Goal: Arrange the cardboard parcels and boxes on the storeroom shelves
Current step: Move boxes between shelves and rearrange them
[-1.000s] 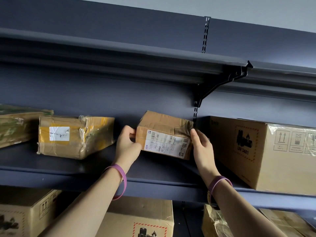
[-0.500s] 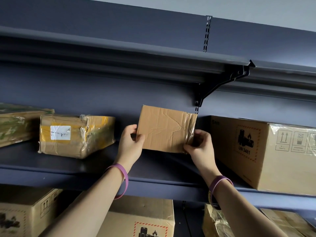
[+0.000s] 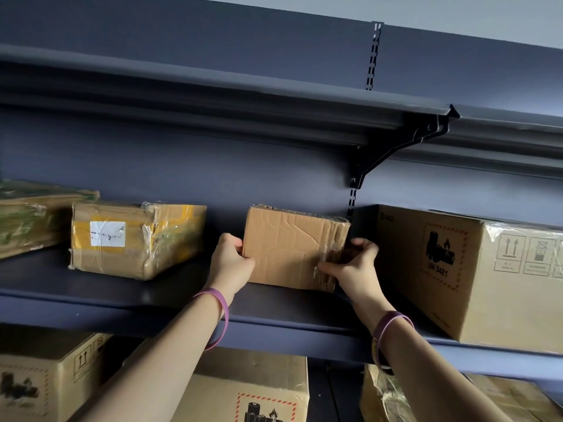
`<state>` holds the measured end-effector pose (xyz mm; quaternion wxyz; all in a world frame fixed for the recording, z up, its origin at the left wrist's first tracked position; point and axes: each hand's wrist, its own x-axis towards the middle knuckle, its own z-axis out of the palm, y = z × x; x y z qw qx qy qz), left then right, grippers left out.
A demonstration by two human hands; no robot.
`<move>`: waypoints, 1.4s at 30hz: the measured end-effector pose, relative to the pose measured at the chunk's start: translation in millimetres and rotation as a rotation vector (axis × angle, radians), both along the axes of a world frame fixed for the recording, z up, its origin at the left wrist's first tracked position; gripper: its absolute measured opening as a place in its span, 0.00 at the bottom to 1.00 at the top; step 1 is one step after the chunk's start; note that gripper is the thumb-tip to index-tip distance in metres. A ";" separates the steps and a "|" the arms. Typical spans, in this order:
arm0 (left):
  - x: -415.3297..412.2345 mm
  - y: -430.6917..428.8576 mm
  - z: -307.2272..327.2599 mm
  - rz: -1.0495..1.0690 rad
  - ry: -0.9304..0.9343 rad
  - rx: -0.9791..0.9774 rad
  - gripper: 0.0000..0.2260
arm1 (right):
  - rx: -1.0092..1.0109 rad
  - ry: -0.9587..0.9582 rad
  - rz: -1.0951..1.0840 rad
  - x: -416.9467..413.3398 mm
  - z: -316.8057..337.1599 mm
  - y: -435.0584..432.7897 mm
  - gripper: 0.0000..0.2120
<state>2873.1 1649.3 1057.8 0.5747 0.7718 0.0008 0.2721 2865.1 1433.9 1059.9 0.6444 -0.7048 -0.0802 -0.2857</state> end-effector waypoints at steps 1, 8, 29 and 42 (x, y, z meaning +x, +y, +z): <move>-1.7 -1.0 0.8 -0.008 0.000 -0.023 0.16 | 0.012 -0.007 0.021 -1.7 0.3 1.2 0.37; -30.3 -11.1 13.9 0.097 -0.255 -0.079 0.22 | -0.108 -0.321 -0.157 -20.7 7.8 10.4 0.28; -106.5 119.7 43.5 0.285 -0.327 0.144 0.25 | -0.344 -0.430 0.291 -61.7 34.0 180.5 0.24; -66.6 230.5 22.5 0.058 -0.042 0.036 0.55 | -0.244 0.101 0.351 -51.0 13.4 276.3 0.36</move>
